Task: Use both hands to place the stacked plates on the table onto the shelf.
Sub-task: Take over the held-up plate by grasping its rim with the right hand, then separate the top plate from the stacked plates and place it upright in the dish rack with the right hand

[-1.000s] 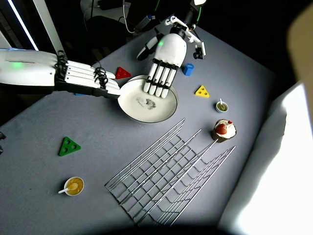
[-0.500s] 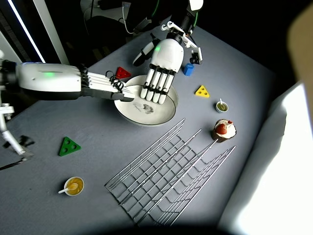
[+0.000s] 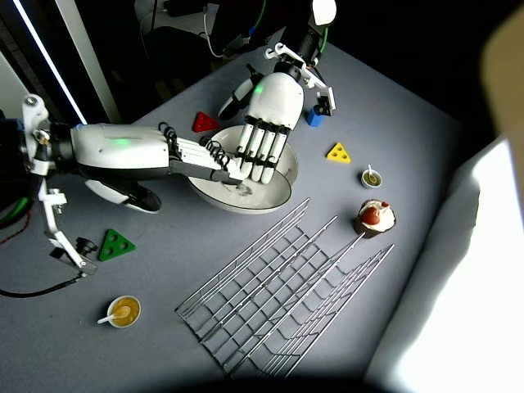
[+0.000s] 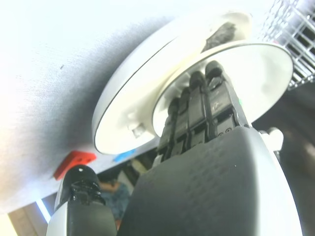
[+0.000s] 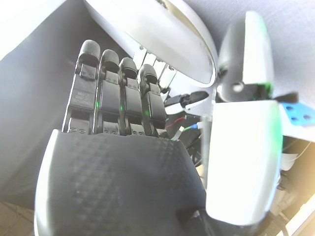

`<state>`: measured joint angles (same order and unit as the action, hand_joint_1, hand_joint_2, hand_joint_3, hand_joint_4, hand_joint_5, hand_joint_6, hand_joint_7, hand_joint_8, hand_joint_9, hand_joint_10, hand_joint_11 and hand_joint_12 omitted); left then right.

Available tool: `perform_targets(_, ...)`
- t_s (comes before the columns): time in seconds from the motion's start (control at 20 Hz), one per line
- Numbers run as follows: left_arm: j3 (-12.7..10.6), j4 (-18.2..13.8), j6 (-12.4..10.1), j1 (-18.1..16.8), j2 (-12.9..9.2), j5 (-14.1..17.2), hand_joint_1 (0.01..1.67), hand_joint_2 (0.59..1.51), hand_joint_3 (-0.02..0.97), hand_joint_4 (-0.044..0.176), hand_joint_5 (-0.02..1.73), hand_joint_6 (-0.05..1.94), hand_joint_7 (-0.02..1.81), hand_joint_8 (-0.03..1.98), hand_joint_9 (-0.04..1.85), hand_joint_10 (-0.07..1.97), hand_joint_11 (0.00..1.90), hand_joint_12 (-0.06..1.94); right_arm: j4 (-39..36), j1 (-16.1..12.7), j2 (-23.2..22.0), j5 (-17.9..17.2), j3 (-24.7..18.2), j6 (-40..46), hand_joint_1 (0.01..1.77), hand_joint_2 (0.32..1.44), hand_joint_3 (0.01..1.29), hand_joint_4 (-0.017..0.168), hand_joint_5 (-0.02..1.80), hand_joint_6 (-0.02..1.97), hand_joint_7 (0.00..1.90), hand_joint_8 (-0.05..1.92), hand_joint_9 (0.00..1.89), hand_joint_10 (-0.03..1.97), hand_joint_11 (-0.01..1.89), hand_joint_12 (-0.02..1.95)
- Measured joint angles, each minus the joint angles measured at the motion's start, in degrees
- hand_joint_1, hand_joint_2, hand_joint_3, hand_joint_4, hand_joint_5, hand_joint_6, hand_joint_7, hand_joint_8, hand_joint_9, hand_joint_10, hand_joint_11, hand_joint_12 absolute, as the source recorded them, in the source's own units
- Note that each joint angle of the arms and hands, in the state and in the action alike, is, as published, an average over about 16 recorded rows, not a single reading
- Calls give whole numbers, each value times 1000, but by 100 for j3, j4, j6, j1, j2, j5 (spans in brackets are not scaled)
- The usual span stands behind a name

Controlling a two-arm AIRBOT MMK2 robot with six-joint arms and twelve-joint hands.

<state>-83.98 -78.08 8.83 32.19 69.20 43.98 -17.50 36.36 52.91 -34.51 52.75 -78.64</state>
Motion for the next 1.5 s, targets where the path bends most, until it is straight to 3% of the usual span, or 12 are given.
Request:
perform_targets(0.25, -18, 7, 7, -27, 44, -23, 69, 997, -2, -8, 85, -20, 79, -14, 139, -6, 128, 15, 40, -59, 383, -68, 308, -45, 1235, 897, 17, 4, 337, 8, 296, -1, 308, 9, 339, 73)
perform_targets(0.6, -29, 12, 15, -36, 64, -39, 66, 997, -1, -7, 82, -18, 78, -14, 139, -4, 128, 15, 134, -151, 855, -144, 669, -125, 1288, 898, 17, 4, 409, 8, 364, 0, 370, 8, 389, 82)
perform_targets(0.85, -29, 4, 22, -36, 65, -45, 59, 997, -2, -6, 79, -17, 78, -13, 142, -2, 126, 15, 218, -187, 1107, -148, 864, -183, 1326, 907, 17, 4, 542, 10, 512, 3, 525, 14, 521, 131)
perform_targets(1.5, -142, 125, 26, -37, 28, 76, 46, 999, -2, 0, 82, -21, 107, -8, 166, 9, 140, 15, 325, -219, 1291, -254, 855, -258, 1491, 905, 16, -2, 910, 441, 1019, 205, 1009, 412, 918, 899)
